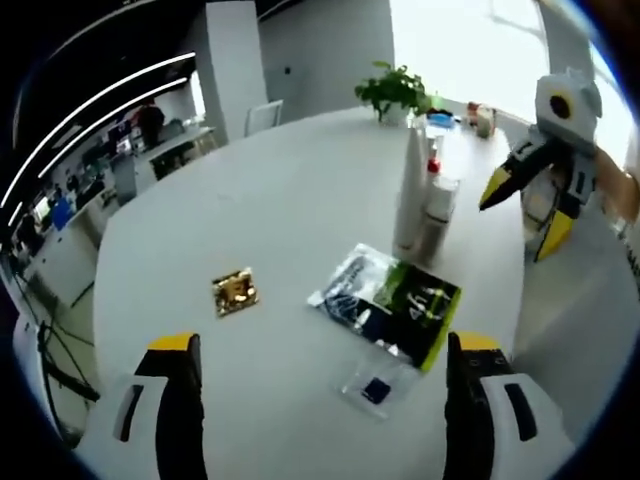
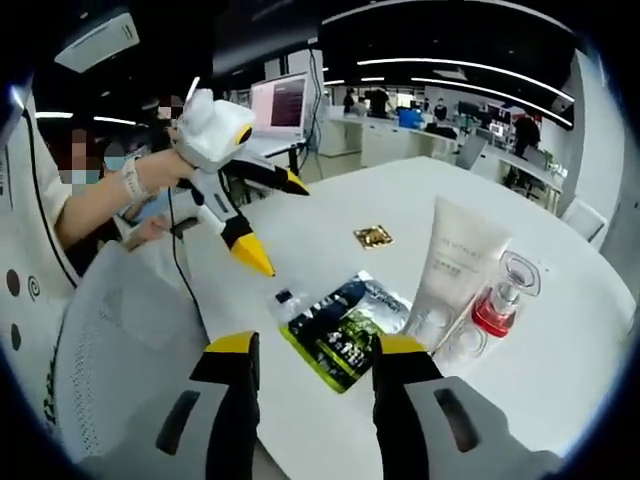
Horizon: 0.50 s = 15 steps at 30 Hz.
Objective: Arrange the skincare products in the storage area until every visible bottle or jar stands upright without overlapping.
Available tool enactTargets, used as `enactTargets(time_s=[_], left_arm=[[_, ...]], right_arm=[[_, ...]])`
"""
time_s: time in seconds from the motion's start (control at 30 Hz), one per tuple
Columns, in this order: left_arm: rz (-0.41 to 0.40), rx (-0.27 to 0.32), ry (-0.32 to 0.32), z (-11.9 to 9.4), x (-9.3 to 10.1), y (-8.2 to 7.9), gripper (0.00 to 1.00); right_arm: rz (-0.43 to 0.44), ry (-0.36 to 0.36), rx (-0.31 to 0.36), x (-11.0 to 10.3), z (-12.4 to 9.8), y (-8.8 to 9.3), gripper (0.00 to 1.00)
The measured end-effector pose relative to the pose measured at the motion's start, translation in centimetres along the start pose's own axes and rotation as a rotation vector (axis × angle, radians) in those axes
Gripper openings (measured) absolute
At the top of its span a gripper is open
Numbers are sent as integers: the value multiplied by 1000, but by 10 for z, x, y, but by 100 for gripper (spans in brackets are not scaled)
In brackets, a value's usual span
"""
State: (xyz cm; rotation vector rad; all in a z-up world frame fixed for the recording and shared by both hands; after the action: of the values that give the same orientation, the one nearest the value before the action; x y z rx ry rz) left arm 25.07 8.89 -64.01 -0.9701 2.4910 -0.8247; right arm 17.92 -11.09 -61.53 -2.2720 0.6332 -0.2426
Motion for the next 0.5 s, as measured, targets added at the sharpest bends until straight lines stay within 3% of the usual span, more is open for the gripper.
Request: enactTargets(time_s=[0.23, 0.37, 0.5], left_arm=[[58, -24, 8, 12, -14, -3, 88], [127, 1, -6, 22, -24, -16, 81], [202, -44, 1, 34, -34, -16, 74]], right_arm=[[7, -27, 4, 0, 5, 0, 39], [7, -39, 2, -1, 8, 0, 38], [11, -44, -2, -2, 9, 2, 36]])
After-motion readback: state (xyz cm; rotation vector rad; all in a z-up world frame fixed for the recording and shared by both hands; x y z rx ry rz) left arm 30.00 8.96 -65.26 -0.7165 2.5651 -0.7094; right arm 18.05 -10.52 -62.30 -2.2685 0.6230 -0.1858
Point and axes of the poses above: the point that each gripper's makers call its tool centre point, and the gripper's own axes: z roughly forward along the fingers, x roughly to its right, y roughly out of its underside, the point moved 5 cm from there along -z, roughly backward along the fingers, and after that the axes turned 9 degrees about -x, right-handed, at the moved point
